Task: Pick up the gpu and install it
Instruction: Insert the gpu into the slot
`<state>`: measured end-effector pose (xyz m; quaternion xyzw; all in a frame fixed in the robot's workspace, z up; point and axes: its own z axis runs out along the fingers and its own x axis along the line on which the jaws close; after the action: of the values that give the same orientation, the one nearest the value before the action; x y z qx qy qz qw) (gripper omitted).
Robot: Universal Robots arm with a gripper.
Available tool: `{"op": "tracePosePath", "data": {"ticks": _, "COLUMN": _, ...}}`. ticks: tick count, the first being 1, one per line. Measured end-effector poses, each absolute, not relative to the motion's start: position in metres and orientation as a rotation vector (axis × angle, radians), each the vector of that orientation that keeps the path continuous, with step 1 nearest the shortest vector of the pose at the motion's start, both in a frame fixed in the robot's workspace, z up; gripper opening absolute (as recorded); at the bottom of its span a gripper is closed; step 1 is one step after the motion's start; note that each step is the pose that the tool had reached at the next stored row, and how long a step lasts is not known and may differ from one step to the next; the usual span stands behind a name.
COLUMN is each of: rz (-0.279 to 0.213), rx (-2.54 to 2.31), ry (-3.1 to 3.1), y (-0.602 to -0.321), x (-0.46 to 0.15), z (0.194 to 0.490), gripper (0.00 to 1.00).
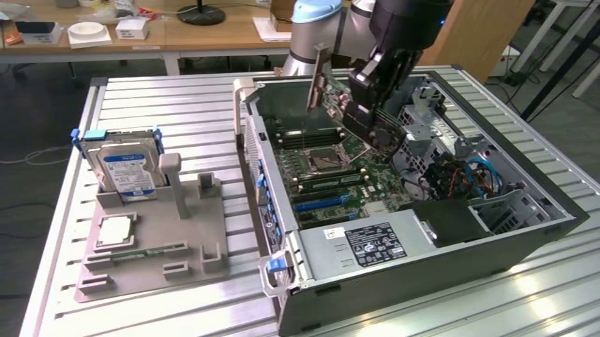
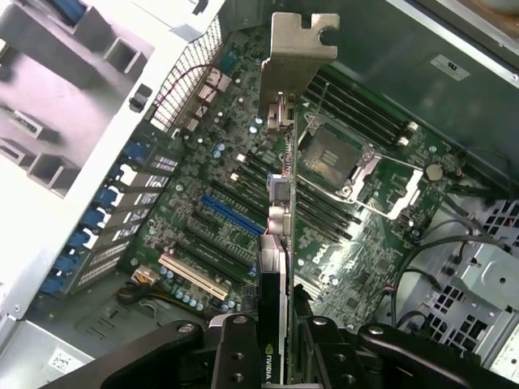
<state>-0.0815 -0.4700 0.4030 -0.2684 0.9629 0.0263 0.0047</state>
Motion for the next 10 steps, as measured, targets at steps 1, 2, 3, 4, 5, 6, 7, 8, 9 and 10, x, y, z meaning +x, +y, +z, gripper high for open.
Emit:
{"op": "tracePosePath", "data": {"ticks": 1, "rz": 0.083, "rx": -0.853, "ry": 3.013, "y": -0.4699, "x": -0.0815, "z": 0.403, "gripper": 0.26}}
{"op": "tracePosePath", "data": {"ticks": 2, "rz": 0.083, "rx": -0.866, "ry": 3.009, "y": -0.47, "x": -0.0814, "z": 0.4029, "gripper": 0.26}}
{"op": "tracePosePath", "data": {"ticks": 3, "rz": 0.083, "rx": -0.879, "ry": 3.006, "y": -0.4699, "x": -0.0814, "z": 0.4029, "gripper": 0.26}}
{"op": "tracePosePath", "data": {"ticks": 4, "rz": 0.083, "rx": -0.892, "ry": 3.002, "y": -0.4699, "x": -0.0813, "z": 0.4029, "gripper": 0.26}}
{"op": "tracePosePath", "data": {"ticks": 5, "rz": 0.083, "rx": -0.905, "ry": 2.999, "y": -0.47, "x": -0.0812, "z": 0.4029, "gripper": 0.26}}
{"op": "tracePosePath", "data": {"ticks": 6, "rz": 0.083, "rx": -0.918, "ry": 2.995, "y": -0.4699, "x": -0.0812, "z": 0.4029, "gripper": 0.26}}
{"op": "tracePosePath", "data": {"ticks": 7, "rz": 0.083, "rx": -0.931, "ry": 2.991, "y": -0.4699, "x": -0.0812, "z": 0.4029, "gripper": 0.26}}
{"op": "tracePosePath", "data": {"ticks": 8, "rz": 0.083, "rx": -0.944, "ry": 2.987, "y": -0.4699, "x": -0.0811, "z": 0.4029, "gripper": 0.26}}
{"op": "tracePosePath", "data": {"ticks": 9, "rz": 0.083, "rx": -0.956, "ry": 2.984, "y": -0.47, "x": -0.0811, "z": 0.4028, "gripper": 0.26}}
{"op": "tracePosePath", "data": {"ticks": 10, "rz": 0.083, "rx": -0.969, "ry": 2.98, "y": -0.4699, "x": -0.081, "z": 0.4028, "gripper": 0.26}}
